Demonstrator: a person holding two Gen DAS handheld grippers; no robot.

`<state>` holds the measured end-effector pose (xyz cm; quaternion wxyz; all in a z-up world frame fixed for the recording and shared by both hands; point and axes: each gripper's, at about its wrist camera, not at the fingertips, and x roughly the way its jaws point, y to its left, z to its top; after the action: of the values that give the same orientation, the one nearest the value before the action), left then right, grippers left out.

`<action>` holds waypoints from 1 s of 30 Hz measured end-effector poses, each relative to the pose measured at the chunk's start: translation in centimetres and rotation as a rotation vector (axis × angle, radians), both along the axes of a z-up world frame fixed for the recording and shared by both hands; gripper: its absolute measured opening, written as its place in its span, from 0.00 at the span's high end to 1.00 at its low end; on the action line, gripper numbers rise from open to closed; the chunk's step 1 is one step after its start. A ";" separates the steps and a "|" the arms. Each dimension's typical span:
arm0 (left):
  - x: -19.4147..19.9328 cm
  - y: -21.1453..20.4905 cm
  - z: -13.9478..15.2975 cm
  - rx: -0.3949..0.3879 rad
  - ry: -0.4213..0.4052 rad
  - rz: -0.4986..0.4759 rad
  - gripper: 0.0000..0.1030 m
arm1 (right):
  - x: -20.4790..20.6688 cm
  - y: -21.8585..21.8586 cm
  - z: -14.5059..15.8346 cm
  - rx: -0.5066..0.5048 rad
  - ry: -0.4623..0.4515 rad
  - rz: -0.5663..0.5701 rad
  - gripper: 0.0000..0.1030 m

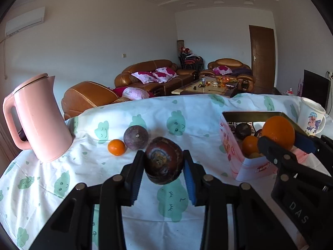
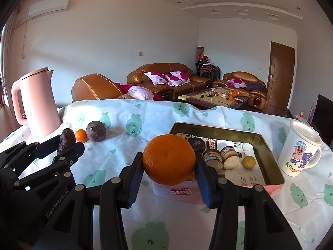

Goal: Organize fruits
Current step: 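Carry the mandarin into the pink tin with the right tool while the left tool carries the date there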

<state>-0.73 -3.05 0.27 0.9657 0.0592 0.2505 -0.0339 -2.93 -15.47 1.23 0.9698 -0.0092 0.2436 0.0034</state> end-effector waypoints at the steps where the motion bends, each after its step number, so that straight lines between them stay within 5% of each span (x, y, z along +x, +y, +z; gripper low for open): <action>1: 0.0 -0.4 0.0 -0.005 0.001 -0.006 0.63 | -0.1 -0.3 0.1 0.002 -0.003 -0.005 0.51; 15: 0.7 -6.7 0.6 -0.010 -0.018 -0.095 0.63 | -0.6 -6.9 1.0 0.019 -0.049 -0.116 0.51; 30: 4.6 -13.4 0.8 -0.060 0.025 -0.167 0.63 | 2.6 -13.6 0.1 -0.005 0.008 -0.240 0.51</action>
<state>3.86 -16.45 1.10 0.9576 0.0504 0.2556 -0.1226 -0.31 -29.11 1.32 0.9623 0.0178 0.2466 -0.1130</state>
